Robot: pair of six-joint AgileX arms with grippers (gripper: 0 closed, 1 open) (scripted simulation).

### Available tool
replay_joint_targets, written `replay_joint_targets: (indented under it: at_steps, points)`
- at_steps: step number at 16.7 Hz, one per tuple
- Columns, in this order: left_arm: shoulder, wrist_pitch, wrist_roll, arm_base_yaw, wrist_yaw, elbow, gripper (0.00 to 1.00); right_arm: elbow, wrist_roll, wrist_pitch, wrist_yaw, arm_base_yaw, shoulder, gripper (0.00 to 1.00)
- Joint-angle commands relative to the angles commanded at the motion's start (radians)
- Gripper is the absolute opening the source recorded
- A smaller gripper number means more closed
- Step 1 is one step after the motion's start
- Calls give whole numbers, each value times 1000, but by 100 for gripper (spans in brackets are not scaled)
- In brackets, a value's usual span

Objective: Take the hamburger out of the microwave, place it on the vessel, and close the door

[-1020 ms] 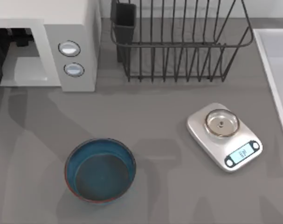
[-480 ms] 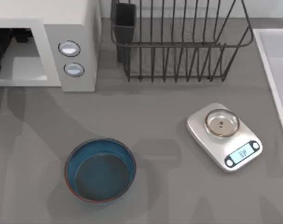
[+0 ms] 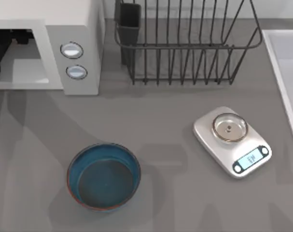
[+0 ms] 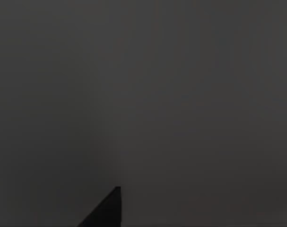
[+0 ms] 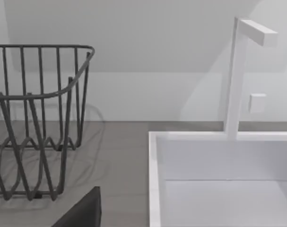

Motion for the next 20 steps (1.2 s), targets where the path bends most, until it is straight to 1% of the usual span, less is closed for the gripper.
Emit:
replay_joint_targets:
  at_steps: [2,5,7,13,15,18,20]
  points:
    - [-16,23,1,4,3,-34,0,0,0,0,0,0,0,100]
    - [-73,104,4,16,15,-166,0,0,0,0,0,0,0,100]
    - [-127,180,8,28,26,-304,0,0,0,0,0,0,0,100]
    - [-312,446,19,69,64,-798,0,0,0,0,0,0,0,100]
    - [-365,523,23,81,75,-924,0,0,0,0,0,0,0,100]
    - [-419,601,26,94,86,-1033,0,0,0,0,0,0,0,100]
    - [-430,616,27,96,88,-1052,0,0,0,0,0,0,0,100]
